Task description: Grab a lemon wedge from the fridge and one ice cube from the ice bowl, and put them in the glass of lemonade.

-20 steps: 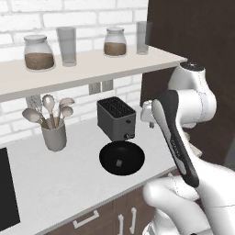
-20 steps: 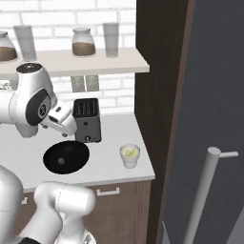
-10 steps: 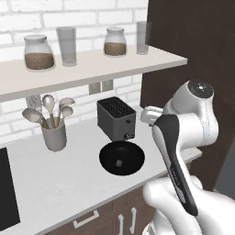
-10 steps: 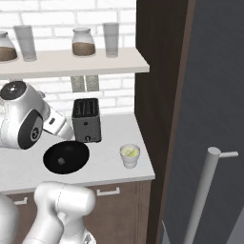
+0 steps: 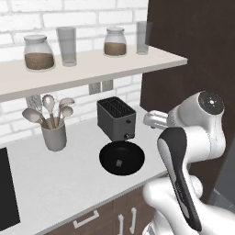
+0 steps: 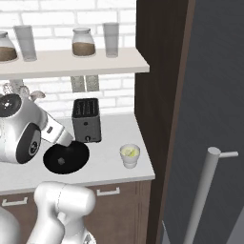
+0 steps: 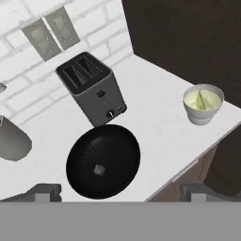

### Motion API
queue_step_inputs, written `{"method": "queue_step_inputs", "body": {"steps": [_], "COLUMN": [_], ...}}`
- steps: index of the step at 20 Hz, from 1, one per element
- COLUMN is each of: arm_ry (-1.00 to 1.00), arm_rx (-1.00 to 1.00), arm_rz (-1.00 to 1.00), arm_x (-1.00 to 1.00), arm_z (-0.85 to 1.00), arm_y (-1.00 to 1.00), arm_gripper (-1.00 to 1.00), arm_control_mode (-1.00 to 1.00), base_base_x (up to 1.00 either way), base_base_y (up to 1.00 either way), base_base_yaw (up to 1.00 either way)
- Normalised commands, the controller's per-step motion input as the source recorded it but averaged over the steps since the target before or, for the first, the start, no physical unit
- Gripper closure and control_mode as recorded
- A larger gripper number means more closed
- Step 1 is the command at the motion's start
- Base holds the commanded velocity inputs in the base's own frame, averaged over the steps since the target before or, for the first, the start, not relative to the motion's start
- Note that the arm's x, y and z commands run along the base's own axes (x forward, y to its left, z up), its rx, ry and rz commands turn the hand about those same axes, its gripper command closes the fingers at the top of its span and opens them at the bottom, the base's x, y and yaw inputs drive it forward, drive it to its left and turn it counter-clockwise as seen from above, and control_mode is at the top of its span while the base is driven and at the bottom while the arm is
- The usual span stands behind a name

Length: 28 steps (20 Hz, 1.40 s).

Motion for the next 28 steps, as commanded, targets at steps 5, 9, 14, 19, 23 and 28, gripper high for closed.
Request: {"method": "queue_step_inputs", "body": {"steps": [5,9,14,19,23,28], "arm_ry": [0.00,0.04,0.02,0.00,0.00,0.11], "arm_rx": [0.03,0.05,0.03,0.00,0.00,0.00], "arm_rz": [0.00,0.00,0.00,0.00,0.00,0.07], "arm_x": [-0.02,-0.15,-0.58,-0.51,-0.13,0.00], "arm_z": [0.35,0.30,0.05,-0.02,-0.03,0.12], "arm_y": [0.00,-0.08,-0.16,-0.17,-0.04,-0.19], "arm_gripper": [-1.00,-1.00,-1.00,-1.00,-1.00,-1.00], "arm_control_mode": [-1.00,-1.00,-1.00,-1.00,-1.00,-1.00], "base_base_x": [0.00,0.00,0.00,0.00,0.00,0.00], "base_base_y": [0.00,0.00,0.00,0.00,0.00,0.00], "base_base_yaw": [0.00,0.00,0.00,0.00,0.00,0.00]}}
